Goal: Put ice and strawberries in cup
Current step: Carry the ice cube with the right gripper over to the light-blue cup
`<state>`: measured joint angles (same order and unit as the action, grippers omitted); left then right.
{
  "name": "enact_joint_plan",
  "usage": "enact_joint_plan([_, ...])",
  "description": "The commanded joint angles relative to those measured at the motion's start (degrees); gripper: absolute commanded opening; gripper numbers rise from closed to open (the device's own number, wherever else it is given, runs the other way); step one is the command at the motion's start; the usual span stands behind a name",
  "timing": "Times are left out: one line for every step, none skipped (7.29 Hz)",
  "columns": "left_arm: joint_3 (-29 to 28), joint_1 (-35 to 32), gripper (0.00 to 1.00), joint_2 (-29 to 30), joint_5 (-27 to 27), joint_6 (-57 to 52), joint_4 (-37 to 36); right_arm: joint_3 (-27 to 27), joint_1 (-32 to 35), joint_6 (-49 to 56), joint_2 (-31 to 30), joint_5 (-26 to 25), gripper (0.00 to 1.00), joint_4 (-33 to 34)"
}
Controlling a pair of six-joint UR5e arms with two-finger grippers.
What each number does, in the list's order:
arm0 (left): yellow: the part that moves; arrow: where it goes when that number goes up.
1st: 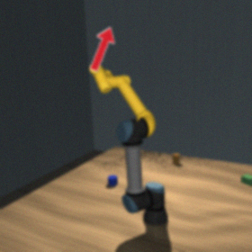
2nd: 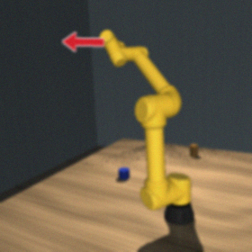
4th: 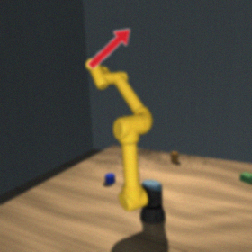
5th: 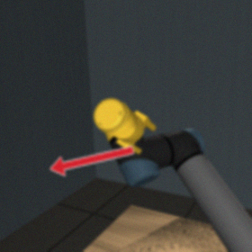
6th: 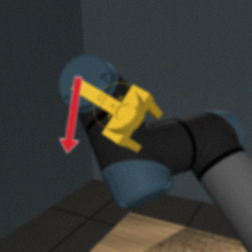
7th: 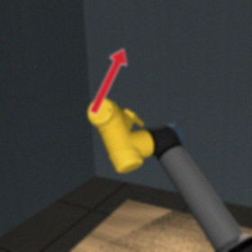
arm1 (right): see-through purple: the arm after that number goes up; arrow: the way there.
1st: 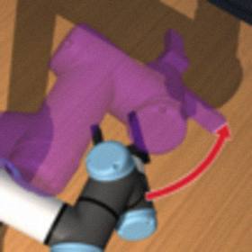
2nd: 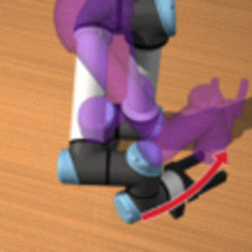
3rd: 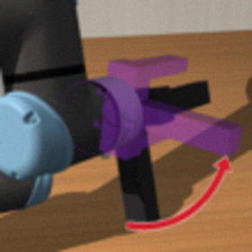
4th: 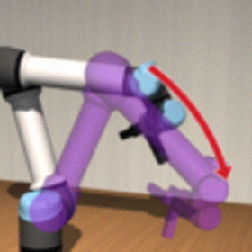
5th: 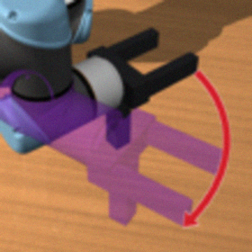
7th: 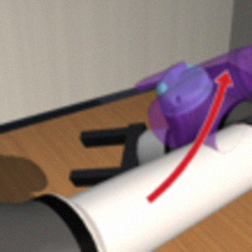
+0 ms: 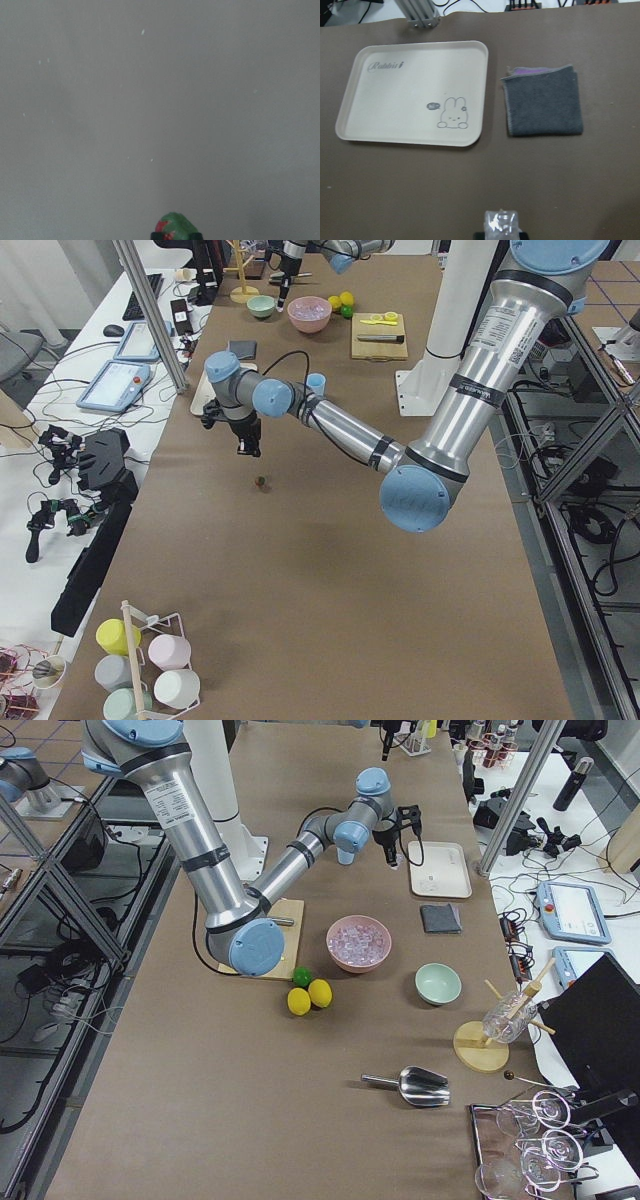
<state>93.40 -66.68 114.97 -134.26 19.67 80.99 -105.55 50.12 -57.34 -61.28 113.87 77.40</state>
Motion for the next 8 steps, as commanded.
enact_joint_plan([-0.1, -1.1, 0.00, 0.3, 0.0, 0.2, 0.0, 0.4, -4.3, -1.2, 4.6, -0.9, 0.00, -0.1])
enact_joint_plan([-0.1, -1.2, 0.00, 0.3, 0.0, 0.1, 0.0, 0.5, -6.0, -1.4, 5.4, -2.5, 0.00, -0.4])
enact_joint_plan([-0.1, -1.2, 0.00, 0.6, 0.0, 0.1, 0.2, 0.5, -7.2, -1.5, 6.5, -2.7, 0.00, -0.5])
enact_joint_plan([-0.1, -1.3, 0.00, 1.0, -0.1, 0.1, 0.3, 0.6, -9.5, -1.6, 7.6, -4.3, 0.00, -0.5])
enact_joint_plan([-0.1, -1.3, 0.00, 1.0, -0.1, -0.1, 0.9, 1.0, -12.0, -1.8, 8.3, -6.7, 0.00, -0.5])
enact_joint_plan([-0.1, -1.3, 0.13, 1.0, -0.1, 0.0, 0.9, 2.1, -13.7, -1.8, 9.6, -6.9, 0.00, -0.5])
enact_joint_plan([-0.1, -1.3, 0.42, 1.0, -0.1, 0.0, 1.0, 3.5, -15.1, -1.7, 10.8, -7.2, 0.00, -0.6])
enact_joint_plan([0.1, -1.6, 0.98, 0.9, -0.2, 1.4, 1.0, 4.1, -16.8, -1.7, 11.4, -8.3, 0.00, -0.6])
